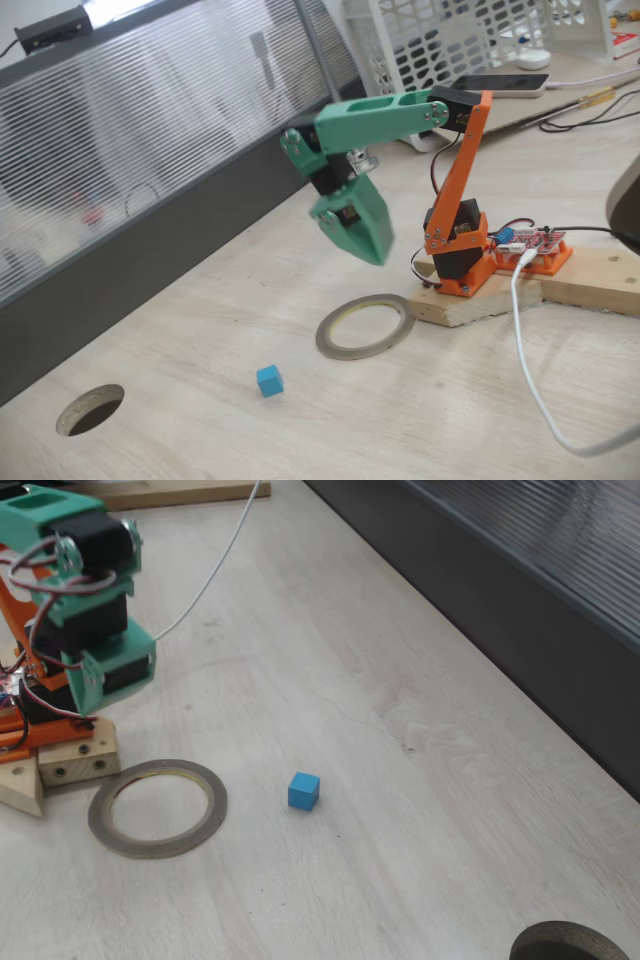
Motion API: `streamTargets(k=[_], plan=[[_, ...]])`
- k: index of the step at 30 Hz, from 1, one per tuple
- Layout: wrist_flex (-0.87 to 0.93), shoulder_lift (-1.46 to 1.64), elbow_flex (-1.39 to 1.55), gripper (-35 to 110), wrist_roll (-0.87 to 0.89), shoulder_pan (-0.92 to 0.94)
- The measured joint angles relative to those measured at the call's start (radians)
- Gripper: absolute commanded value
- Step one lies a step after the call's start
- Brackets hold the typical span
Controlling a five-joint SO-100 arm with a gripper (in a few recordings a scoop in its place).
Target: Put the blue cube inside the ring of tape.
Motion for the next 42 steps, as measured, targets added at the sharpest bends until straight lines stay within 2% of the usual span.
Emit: streamTargets(k=[7, 23, 35, 42], plan=[[0.000, -0.005, -0.218, -1, -0.002, 0.002], [0.000, -0.005, -0.224, -1, -0.006, -0.012], [-0.011, -0.305, -0.236, -1, -0.006, -0.008], [-0.155, -0.313, -0.236, -1, -0.006, -0.186]])
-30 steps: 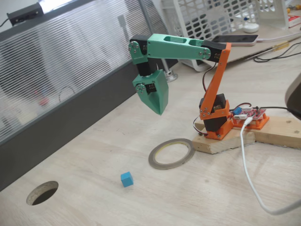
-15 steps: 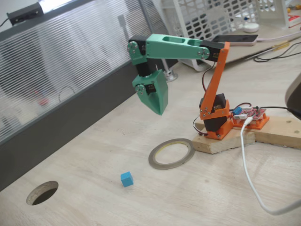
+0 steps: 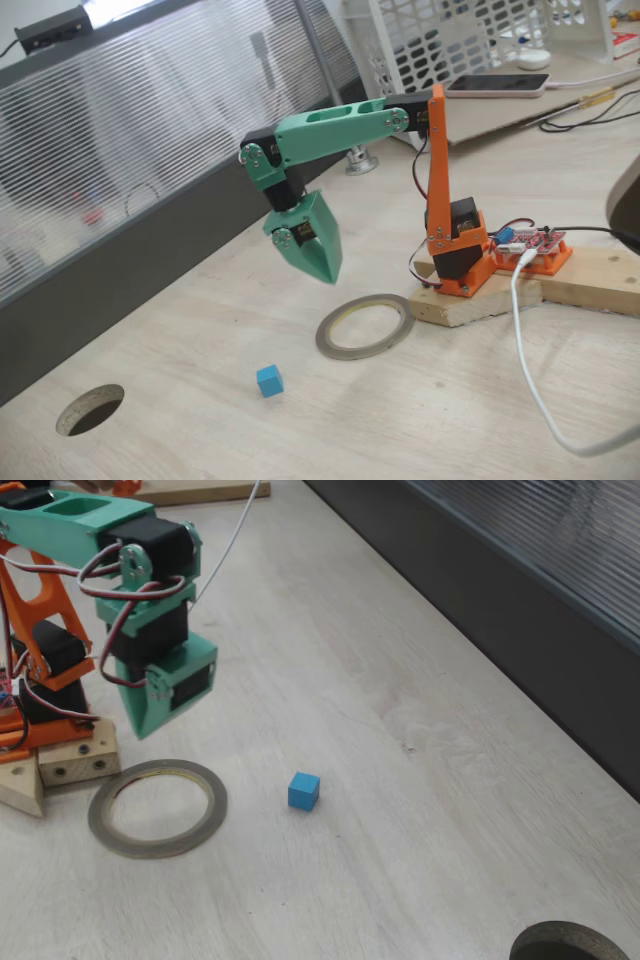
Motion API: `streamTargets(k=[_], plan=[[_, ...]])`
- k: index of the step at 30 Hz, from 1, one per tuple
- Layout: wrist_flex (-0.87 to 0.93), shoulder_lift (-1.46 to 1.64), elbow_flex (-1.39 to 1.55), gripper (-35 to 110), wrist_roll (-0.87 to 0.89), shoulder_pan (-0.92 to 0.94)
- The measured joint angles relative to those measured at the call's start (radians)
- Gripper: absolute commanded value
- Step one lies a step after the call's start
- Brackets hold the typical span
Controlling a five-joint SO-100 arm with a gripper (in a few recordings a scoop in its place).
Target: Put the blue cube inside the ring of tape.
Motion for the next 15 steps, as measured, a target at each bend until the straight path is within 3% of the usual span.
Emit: streamTargets(k=[15], plan=[[-0.232, -0.179, 0.000, -1, 0.000, -0.091]])
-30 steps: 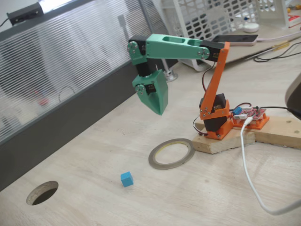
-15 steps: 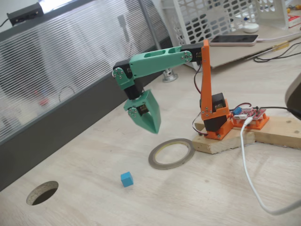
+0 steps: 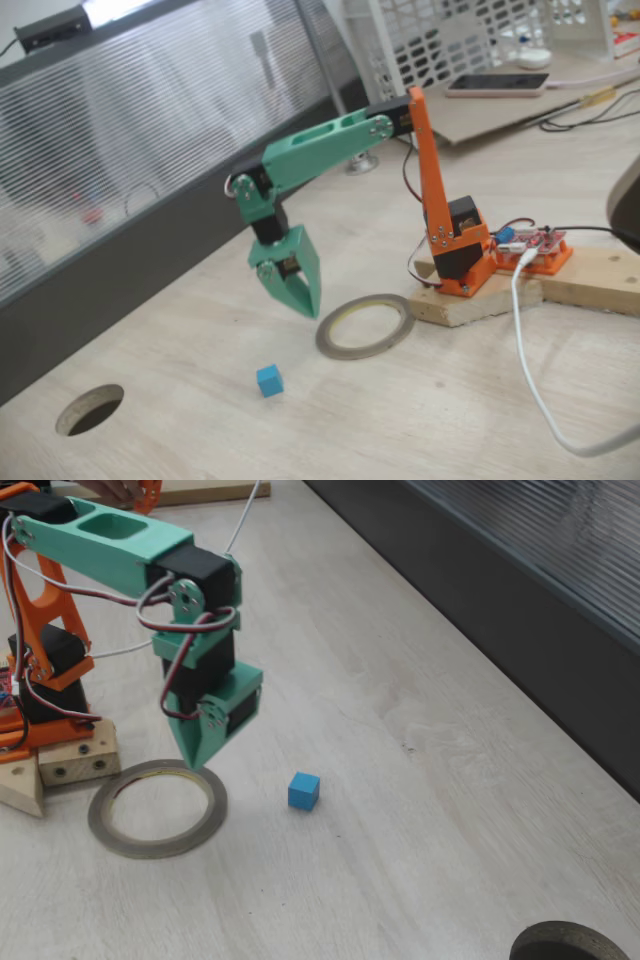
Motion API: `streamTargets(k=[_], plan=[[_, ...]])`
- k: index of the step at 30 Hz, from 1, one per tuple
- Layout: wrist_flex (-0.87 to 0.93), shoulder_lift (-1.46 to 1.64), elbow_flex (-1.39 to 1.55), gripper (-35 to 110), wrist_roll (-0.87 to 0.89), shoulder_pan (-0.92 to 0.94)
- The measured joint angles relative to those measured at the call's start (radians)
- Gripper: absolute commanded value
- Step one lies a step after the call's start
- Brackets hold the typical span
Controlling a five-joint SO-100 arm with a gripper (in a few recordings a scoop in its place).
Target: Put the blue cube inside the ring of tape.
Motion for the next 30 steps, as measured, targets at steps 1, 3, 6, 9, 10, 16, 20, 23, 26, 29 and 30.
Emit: streamTargets(k=[1, 3, 6, 9, 10, 16, 20, 23, 26, 29, 30], plan=[[0.002, -0.018, -0.012, -1, 0.000, -0.020], [0.002, -0.041, -0.043, -1, 0.000, -0.061], [0.003, -0.080, -0.135, -1, 0.000, -0.098], [0.008, -0.161, -0.236, -1, 0.000, -0.110], [0.003, -0.193, -0.262, -1, 0.000, -0.112], [0.011, -0.325, -0.443, -1, 0.000, -0.109], [0.011, -0.394, -0.558, -1, 0.000, -0.109], [0.006, -0.443, -0.624, -1, 0.000, -0.109], [0.011, -0.454, -0.653, -1, 0.000, -0.110], [0.011, -0.454, -0.664, -1, 0.000, -0.109], [0.011, -0.454, -0.664, -1, 0.000, -0.109]])
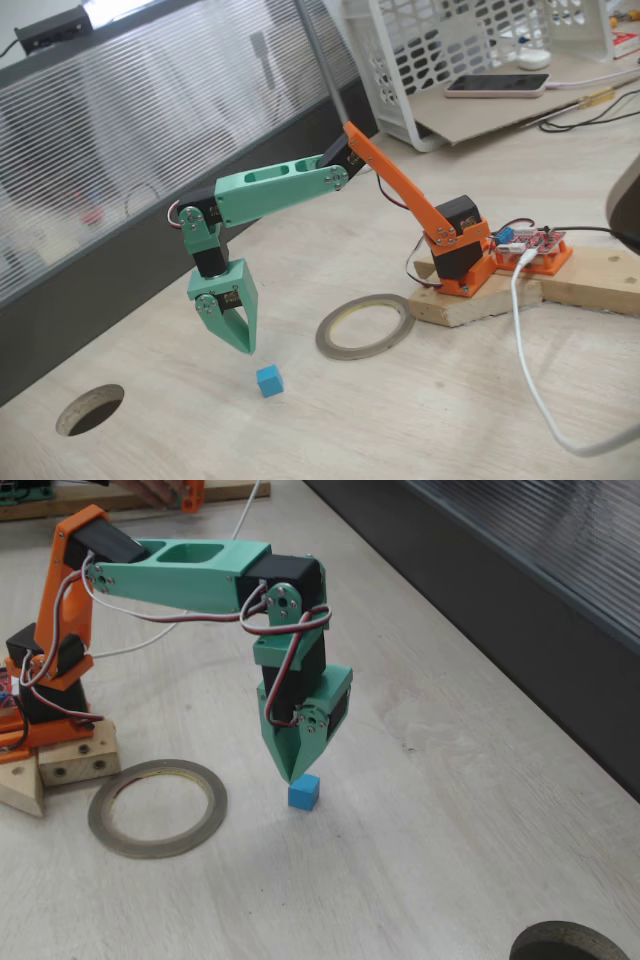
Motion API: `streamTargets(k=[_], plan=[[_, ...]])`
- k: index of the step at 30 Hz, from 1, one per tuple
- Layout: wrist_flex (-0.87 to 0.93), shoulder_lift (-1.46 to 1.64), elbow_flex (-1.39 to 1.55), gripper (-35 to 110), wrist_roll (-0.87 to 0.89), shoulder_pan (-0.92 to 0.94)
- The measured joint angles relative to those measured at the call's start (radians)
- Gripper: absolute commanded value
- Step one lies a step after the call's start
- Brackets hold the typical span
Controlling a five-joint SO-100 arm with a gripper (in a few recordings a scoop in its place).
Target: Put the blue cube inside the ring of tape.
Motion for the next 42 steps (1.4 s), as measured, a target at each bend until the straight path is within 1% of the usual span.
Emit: streamTargets(k=[19, 21, 29, 33, 38, 42], plan=[[0.002, 0.000, 0.000, 0, 0.000, -0.009], [0.002, 0.000, 0.000, 5, 0.000, -0.015], [0.008, 0.000, 0.000, 30, 0.012, -0.015], [0.107, 0.000, -0.002, 39, 0.012, -0.011], [0.130, 0.000, -0.003, 47, 0.012, -0.011], [0.147, 0.000, -0.002, 48, 0.012, -0.011]])
